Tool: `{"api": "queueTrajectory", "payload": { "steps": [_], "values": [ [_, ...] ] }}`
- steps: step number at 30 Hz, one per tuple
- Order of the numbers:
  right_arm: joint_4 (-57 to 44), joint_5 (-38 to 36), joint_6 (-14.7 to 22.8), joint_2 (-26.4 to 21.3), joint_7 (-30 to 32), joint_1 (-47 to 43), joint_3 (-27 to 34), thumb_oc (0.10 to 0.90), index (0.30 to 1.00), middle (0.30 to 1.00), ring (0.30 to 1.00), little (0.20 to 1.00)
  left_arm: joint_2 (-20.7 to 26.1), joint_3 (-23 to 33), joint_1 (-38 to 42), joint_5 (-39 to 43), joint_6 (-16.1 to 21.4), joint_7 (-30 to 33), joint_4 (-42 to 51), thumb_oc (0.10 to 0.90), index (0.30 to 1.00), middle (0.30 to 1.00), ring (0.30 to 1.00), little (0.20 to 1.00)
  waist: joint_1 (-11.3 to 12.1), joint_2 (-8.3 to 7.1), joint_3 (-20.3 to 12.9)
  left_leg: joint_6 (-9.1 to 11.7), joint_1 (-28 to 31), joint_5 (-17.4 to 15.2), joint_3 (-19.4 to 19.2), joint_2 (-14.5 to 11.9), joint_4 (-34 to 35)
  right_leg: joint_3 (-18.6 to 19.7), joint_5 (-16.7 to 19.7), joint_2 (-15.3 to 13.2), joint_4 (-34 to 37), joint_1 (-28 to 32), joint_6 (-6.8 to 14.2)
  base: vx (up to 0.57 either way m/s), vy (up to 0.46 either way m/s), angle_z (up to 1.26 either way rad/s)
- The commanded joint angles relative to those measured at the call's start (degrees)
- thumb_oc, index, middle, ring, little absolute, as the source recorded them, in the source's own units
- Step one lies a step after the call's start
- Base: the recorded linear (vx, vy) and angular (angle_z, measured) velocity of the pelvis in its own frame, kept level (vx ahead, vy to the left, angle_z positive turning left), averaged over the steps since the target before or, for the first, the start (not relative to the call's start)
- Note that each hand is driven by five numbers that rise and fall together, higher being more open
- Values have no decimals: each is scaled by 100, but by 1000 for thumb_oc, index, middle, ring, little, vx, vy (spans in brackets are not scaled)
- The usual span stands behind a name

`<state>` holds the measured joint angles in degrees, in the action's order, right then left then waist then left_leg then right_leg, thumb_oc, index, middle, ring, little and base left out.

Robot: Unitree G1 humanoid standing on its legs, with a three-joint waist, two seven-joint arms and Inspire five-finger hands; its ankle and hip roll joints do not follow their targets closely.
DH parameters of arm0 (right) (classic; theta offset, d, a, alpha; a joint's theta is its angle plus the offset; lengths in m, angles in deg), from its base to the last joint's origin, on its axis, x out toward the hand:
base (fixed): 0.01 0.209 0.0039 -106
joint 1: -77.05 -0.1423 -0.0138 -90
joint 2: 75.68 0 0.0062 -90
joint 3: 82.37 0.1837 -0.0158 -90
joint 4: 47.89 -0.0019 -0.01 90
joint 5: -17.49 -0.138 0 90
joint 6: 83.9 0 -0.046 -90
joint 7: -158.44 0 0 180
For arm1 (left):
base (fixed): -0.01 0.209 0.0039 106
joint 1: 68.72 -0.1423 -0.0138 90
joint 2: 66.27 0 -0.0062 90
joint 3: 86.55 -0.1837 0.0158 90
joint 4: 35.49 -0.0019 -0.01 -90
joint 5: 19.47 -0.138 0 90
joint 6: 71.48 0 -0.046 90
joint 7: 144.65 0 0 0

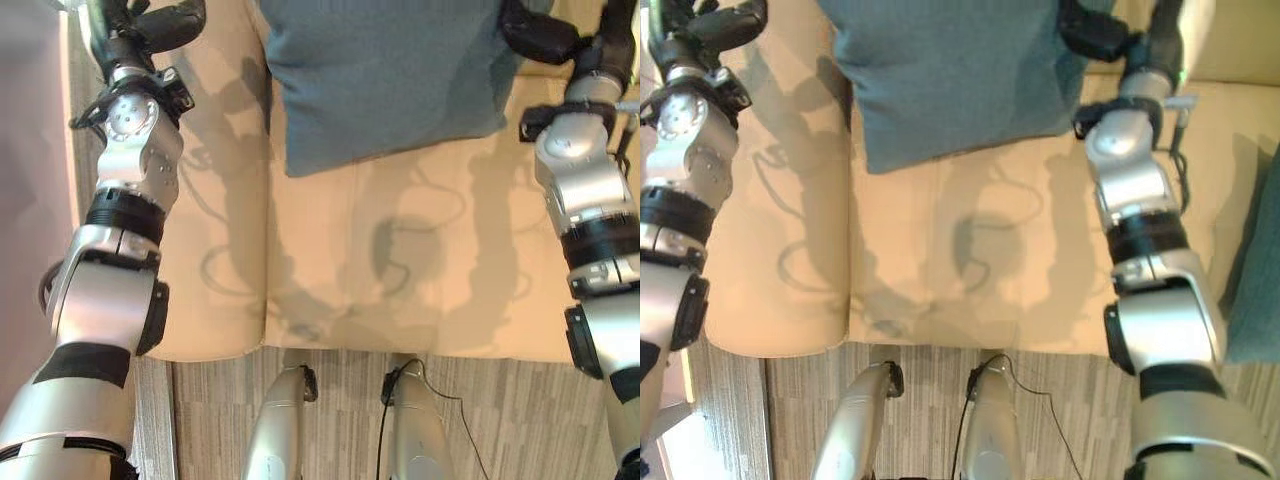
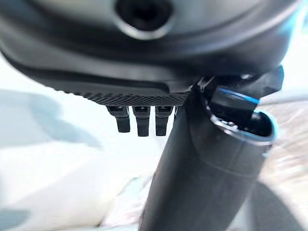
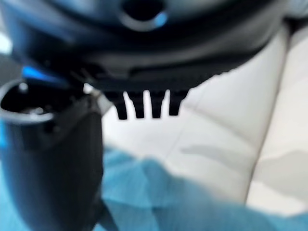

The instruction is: Pick up all the scattered cushions and arrange them neatly on the sofa.

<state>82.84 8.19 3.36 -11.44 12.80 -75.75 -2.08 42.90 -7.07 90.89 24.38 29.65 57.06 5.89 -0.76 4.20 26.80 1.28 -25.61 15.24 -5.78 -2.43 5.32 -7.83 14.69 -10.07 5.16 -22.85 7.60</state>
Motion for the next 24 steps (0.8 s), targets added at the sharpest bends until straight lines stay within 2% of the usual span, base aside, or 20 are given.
{"api": "queueTrajectory", "payload": {
  "steps": [1,4,5,6,7,8,9,10,12,14,15,16,18,19,21,24],
  "values": [
    [-326,99,673,-571,520,943,598,800,900,900,900,900,101,440,-870,23,751,-48,269,800,900,900,900,900,-42,-55,-939,517,387,-1127,27,-287,-260,23,-1295,-276,-411,580,425,86,-56,3],
    [-792,162,790,-235,296,2661,1469,800,900,900,900,900,-214,955,-2606,201,717,-326,1104,800,900,900,900,900,-55,-94,-1027,467,722,-1365,44,-362,-555,-20,-1470,-276,-516,959,371,111,-52,1],
    [-1154,270,857,104,26,3596,1819,800,900,900,900,900,-498,1197,-3812,145,597,-542,1468,800,900,900,900,900,-55,-141,-1082,428,954,-1550,70,-418,-793,-18,-1611,-276,-646,1229,331,80,-41,-4],
    [-1214,283,849,127,13,3700,1840,800,900,900,900,900,-513,1198,-3911,133,585,-542,1526,800,900,900,900,900,-51,-144,-1101,429,993,-1575,68,-420,-812,-17,-1627,-276,-652,1274,331,128,-28,-10],
    [-1432,247,979,464,-171,4499,2268,800,900,900,900,900,-835,1432,-4922,-76,457,-688,1673,800,900,900,900,900,-87,-172,-1150,396,1304,-1809,58,-469,-1060,-7,-1786,-295,-809,1577,319,61,-2,-12],
    [-1470,254,970,477,-175,4550,2281,800,900,900,900,900,-843,1428,-4964,-84,450,-682,1706,800,900,900,900,900,-83,-174,-1155,392,1307,-1788,57,-468,-1065,-5,-1763,-296,-804,1585,317,132,34,-11],
    [-1670,184,1102,665,-425,5080,2595,800,900,900,900,900,-1123,1660,-5753,-140,370,-807,1705,800,900,900,900,900,-121,-206,-1282,358,1554,-1933,26,-496,-1228,33,-1847,-312,-918,1807,311,68,58,-7],
    [-1774,247,1109,771,-569,5418,2712,800,900,900,900,900,-1262,1787,-6154,-174,308,-895,1700,800,900,900,900,900,-144,-208,-1318,333,1714,-2019,-10,-508,-1307,54,-1890,-319,-990,1927,305,85,57,-10],
    [-1966,309,1112,859,-727,5714,2788,800,900,900,900,900,-1339,1881,-6471,-184,245,-982,1621,800,900,900,900,900,-165,-211,-1367,314,1910,-2084,-49,-520,-1332,93,-1874,-313,-1051,2047,317,40,47,-13],
    [-1972,334,1140,954,-995,6053,2930,800,900,900,900,900,-1577,2068,-6868,-273,160,-1145,1289,800,900,900,900,900,-240,-240,-1468,296,2185,-2134,-178,-477,-1213,147,-1712,-333,-939,2135,371,-4,83,-18],
    [-1902,355,1141,1046,-1044,6167,2975,800,900,900,900,900,-1745,2133,-6999,-331,106,-1201,982,800,900,900,900,900,-279,-238,-1549,294,2317,-2126,-276,-442,-1112,178,-1527,-358,-795,2122,421,-149,59,-44],
    [-1842,320,1160,1262,-1048,6162,2890,800,900,900,900,900,-2036,2193,-7110,-222,79,-1275,509,800,900,900,900,900,-284,-250,-1640,314,2446,-2041,-498,-424,-815,232,-1018,-389,-552,2005,582,-265,5,-60],
    [-1810,317,1176,1345,-1053,6183,2863,800,900,900,900,900,-2099,2191,-7069,-144,71,-1313,261,800,900,900,900,900,-265,-239,-1634,314,2396,-1930,-555,-483,-729,257,-981,-355,-568,1956,631,-265,-54,-60],
    [-1741,242,1233,1449,-1005,6146,2799,800,900,900,900,900,-2137,2150,-7049,-94,68,-1320,94,800,900,900,900,900,-218,-231,-1598,293,2282,-1786,-586,-542,-695,226,-1140,-304,-794,1982,588,-369,-54,-35],
    [-1882,321,1267,1665,-948,6267,2646,800,900,900,900,900,-2283,2233,-7050,73,29,-1342,-235,800,900,900,900,900,24,-278,-1699,243,2023,-1449,-724,-625,-622,68,-1771,-178,-1543,2508,471,-558,-106,-18],
    [-2280,354,1279,1880,-891,6500,2742,800,900,900,900,900,-2366,2076,-7169,91,-2,-1391,-205,800,900,900,900,900,189,-370,-1834,224,1794,-1249,-719,-614,-661,221,-2049,-44,-1922,2882,436,-282,-108,-16]
  ]
}}
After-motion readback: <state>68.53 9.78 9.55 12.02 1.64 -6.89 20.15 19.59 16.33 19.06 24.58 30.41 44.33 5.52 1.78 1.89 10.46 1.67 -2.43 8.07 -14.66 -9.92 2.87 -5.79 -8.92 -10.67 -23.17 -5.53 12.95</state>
